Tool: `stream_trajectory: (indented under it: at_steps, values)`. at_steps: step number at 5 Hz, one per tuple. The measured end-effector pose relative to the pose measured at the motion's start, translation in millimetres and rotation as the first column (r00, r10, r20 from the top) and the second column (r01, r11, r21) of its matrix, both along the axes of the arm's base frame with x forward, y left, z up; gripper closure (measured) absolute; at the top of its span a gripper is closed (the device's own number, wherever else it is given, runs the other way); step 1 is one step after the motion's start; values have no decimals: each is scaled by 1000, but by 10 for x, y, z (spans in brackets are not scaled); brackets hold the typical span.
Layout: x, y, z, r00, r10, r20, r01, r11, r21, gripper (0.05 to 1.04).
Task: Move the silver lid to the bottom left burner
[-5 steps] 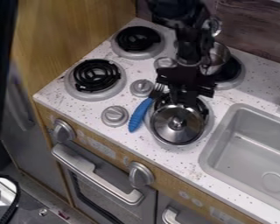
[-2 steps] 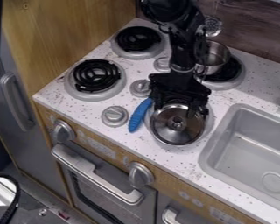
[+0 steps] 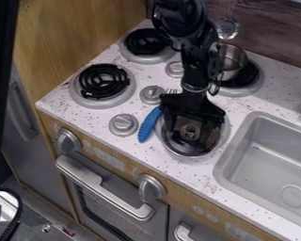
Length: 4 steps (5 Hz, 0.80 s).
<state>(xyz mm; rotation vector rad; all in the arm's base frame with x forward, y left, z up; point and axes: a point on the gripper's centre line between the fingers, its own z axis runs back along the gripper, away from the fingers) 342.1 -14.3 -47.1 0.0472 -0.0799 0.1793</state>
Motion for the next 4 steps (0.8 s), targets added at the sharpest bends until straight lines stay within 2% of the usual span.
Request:
stream_trajectory:
  at_steps: [1, 3, 4]
  values:
    - [-28, -38, -77, 1000, -2, -18, 2, 1000, -11, 134]
    - [38, -71, -56, 1000, -24, -2, 24, 1000, -12, 678]
    - [49, -60, -48, 1000, -31, -5, 31, 1000, -4, 815]
